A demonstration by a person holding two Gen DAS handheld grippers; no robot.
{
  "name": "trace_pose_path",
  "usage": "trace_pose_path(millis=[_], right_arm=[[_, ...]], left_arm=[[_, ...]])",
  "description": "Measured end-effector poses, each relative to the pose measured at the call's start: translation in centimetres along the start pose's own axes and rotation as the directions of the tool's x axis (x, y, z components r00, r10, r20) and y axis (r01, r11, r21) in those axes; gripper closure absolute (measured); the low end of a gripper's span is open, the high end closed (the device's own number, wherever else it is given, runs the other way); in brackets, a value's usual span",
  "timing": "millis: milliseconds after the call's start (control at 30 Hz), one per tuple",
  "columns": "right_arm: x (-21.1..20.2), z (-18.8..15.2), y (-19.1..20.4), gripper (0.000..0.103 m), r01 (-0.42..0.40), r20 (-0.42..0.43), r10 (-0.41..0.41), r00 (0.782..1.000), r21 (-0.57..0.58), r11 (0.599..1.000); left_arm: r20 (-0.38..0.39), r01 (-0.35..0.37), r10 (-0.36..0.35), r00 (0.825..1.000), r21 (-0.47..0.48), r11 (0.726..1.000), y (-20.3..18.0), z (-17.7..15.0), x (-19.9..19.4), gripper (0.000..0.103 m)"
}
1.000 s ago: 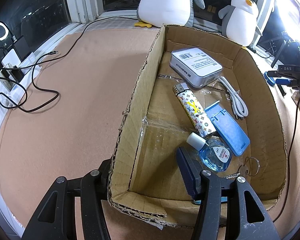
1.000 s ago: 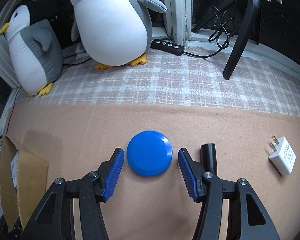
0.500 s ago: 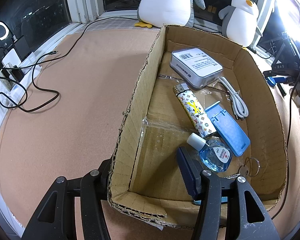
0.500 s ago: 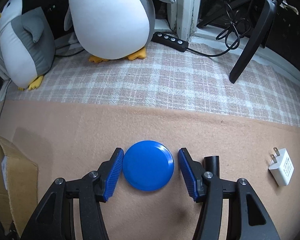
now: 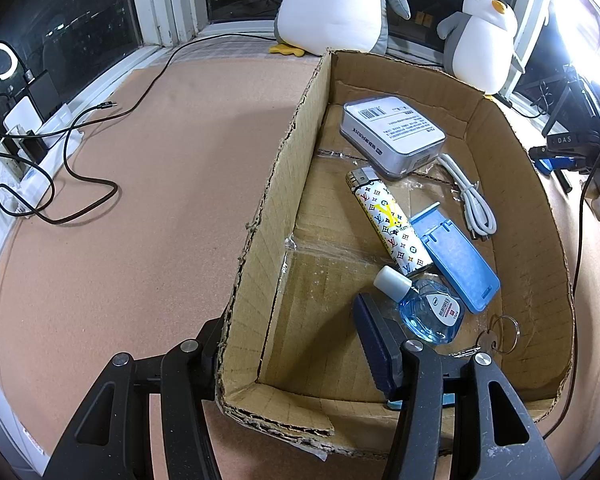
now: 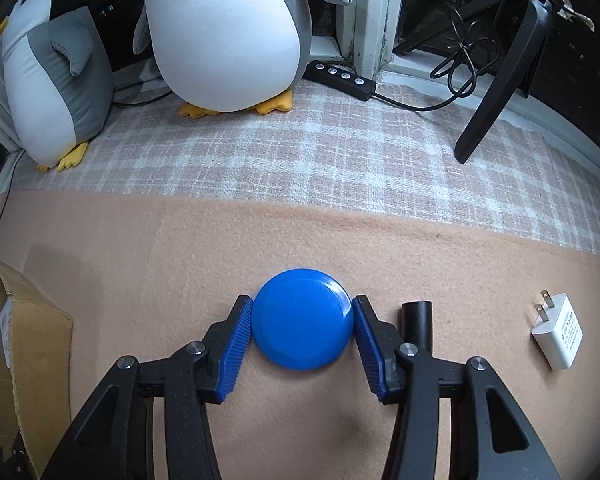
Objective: Organize rigid objects
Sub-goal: 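Carry the blue lid with the right tool into the box and release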
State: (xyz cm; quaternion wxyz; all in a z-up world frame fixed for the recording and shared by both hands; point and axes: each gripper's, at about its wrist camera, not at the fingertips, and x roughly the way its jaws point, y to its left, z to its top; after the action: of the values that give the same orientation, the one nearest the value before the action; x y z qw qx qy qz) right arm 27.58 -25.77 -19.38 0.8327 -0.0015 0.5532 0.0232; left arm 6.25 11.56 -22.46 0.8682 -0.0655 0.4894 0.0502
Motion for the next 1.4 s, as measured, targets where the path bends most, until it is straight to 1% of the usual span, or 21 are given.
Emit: trace_pose_path(millis=[167,367,467,533,633,800,900,1033,1133,1267,1400], right_arm=[[-0.9,-0.7,-0.2,0.057,-0.002,0.010,0.002,1.000,-0.010,1.000],[-2.4,-1.5,0.4,0.057,-0.039,0.031,0.040,0.999,-0.022,0.999],[-4.2,-2.5,1.0,0.057,-0.069,0.052,0.072,0.996,-0.052,0.996],[-4.7,-2.4,2.6,0.057,-0.089,0.063,0.094,0.994,-0.075,0.993],[-6.5,-3.4,4.7,0.057,-0.150,0.077,0.159,0.984,-0.111,0.982],[-9.9,-5.3,9.4,0.057,-0.251,0.092,0.273,0.958,-0.200,0.947],[-11.1,-6.1,12.4,0.057,-0.289,0.086,0.321,0.943,-0.262,0.921],[-11.9,-7.4,15.6,0.057,-0.318,0.060,0.358,0.932,-0.341,0.885],[-11.8,-8.4,17.8,0.057,-0.334,0.032,0.374,0.927,-0.384,0.861],[-10.8,-9.4,20.1,0.057,-0.340,-0.002,0.375,0.927,-0.429,0.837],[-9.8,-10.3,21.9,0.057,-0.329,-0.028,0.358,0.933,-0.469,0.820]], left_arm=[[0.001,0.000,0.000,1.000,-0.001,1.000,0.0,0.0,0.0,0.045],[0.001,0.000,0.000,1.000,-0.001,1.000,0.0,0.0,0.0,0.045],[0.001,0.001,-0.001,1.000,-0.001,1.000,0.0,0.0,0.0,0.045],[0.002,0.000,0.000,1.000,0.001,1.000,0.0,0.0,0.0,0.045],[0.002,0.001,-0.001,1.000,-0.001,1.000,0.0,0.0,0.0,0.045],[0.005,0.004,-0.004,1.000,-0.005,1.000,0.0,0.1,0.1,0.045],[0.005,0.004,-0.004,1.000,-0.005,1.000,-0.1,0.1,0.0,0.045],[0.005,0.004,-0.004,1.000,-0.005,1.000,-0.1,0.1,0.1,0.045],[0.006,0.004,-0.004,1.000,-0.006,1.000,0.0,0.1,0.1,0.045],[0.006,0.004,-0.004,1.000,-0.005,1.000,0.0,0.0,0.1,0.045],[0.006,0.004,-0.004,1.000,-0.005,1.000,0.0,0.1,0.1,0.045]])
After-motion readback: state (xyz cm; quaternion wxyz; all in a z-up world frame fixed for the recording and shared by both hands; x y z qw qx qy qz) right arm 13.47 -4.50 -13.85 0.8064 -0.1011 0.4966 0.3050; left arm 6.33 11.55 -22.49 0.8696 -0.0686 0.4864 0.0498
